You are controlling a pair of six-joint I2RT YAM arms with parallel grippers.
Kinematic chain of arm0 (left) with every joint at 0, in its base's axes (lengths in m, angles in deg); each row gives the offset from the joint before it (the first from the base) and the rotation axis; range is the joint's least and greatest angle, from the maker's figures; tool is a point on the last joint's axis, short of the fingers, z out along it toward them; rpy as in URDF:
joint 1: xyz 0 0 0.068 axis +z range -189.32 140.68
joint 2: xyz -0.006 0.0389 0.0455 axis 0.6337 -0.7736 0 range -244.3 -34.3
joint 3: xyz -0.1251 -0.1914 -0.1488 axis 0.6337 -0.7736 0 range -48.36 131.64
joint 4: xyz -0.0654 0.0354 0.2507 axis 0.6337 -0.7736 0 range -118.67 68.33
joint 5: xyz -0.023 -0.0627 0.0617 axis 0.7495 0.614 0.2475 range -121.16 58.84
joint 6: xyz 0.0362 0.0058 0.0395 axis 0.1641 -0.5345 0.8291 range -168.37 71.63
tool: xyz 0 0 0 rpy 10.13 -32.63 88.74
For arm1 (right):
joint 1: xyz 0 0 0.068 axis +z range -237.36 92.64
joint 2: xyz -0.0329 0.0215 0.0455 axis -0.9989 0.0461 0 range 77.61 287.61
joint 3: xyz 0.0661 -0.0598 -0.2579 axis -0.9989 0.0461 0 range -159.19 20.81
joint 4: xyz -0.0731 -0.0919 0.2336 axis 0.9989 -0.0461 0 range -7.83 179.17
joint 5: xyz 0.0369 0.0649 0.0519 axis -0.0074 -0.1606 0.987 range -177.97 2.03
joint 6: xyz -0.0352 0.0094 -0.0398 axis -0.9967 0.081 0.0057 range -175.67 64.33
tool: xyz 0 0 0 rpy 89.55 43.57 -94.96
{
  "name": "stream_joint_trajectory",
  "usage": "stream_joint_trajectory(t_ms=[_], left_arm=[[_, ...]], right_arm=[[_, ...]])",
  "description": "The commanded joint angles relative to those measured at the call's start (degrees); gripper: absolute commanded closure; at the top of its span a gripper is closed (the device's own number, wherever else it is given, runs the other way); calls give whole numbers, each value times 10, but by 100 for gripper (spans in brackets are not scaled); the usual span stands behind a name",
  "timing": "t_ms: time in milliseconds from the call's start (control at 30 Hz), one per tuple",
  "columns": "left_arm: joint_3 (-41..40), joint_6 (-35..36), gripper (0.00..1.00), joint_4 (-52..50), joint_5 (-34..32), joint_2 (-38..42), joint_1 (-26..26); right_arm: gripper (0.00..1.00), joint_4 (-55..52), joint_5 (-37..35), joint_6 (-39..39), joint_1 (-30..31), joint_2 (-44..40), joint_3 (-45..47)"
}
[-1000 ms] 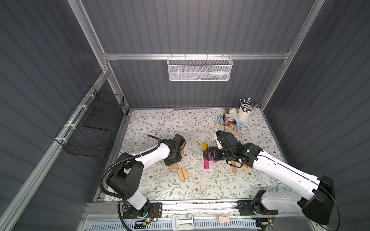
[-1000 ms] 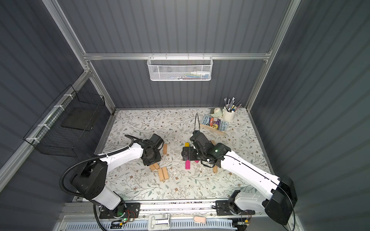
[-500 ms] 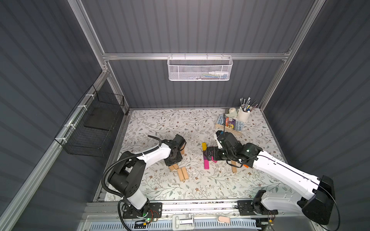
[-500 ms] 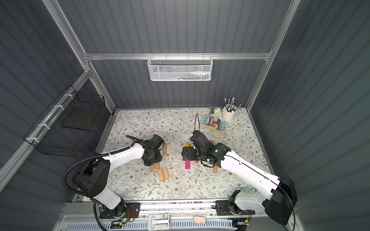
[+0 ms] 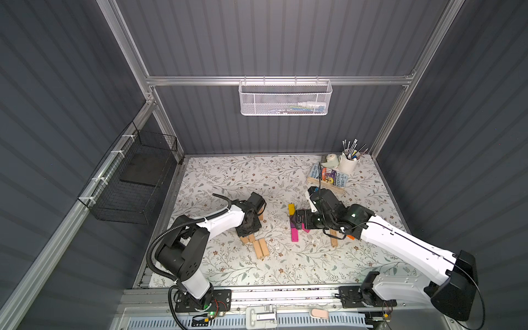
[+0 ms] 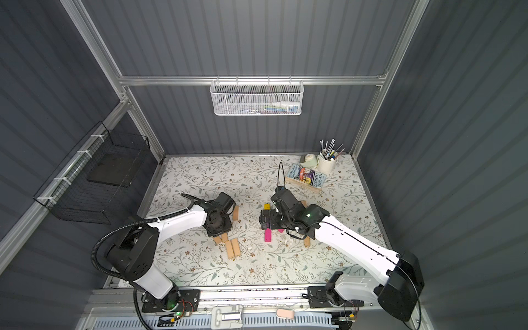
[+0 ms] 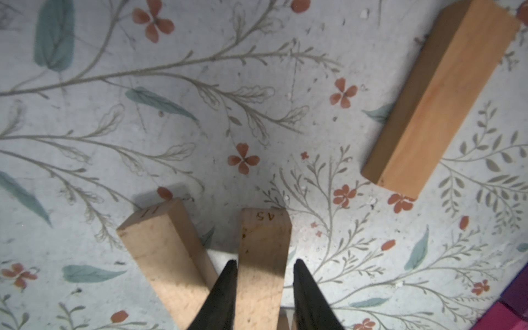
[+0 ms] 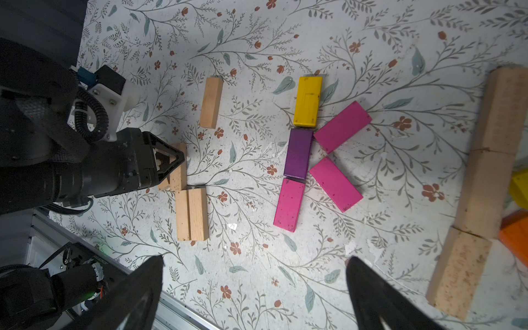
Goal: Assemble the letter k with building blocks
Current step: Pick up the building block from the center of the board.
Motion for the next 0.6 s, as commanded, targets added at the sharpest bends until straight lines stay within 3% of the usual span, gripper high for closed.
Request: stream_joint_trajectory(t_ms=[0,167,400,567], left_arm=[[-1,17,61,-8,5,-17,-8],[11,30,58,-28,-20,-26,-22],[15,46,71,-27,-31,-22,-39],[23,82,75,-17,-25,-17,-47]], right_arm=[[1,-12,-8,-1,3,6,-16],[1,-13,-8,2,4,6,-16],[1,-12,-8,4,3,4,-12],[1,-12,-8,8,4,-1,-8]])
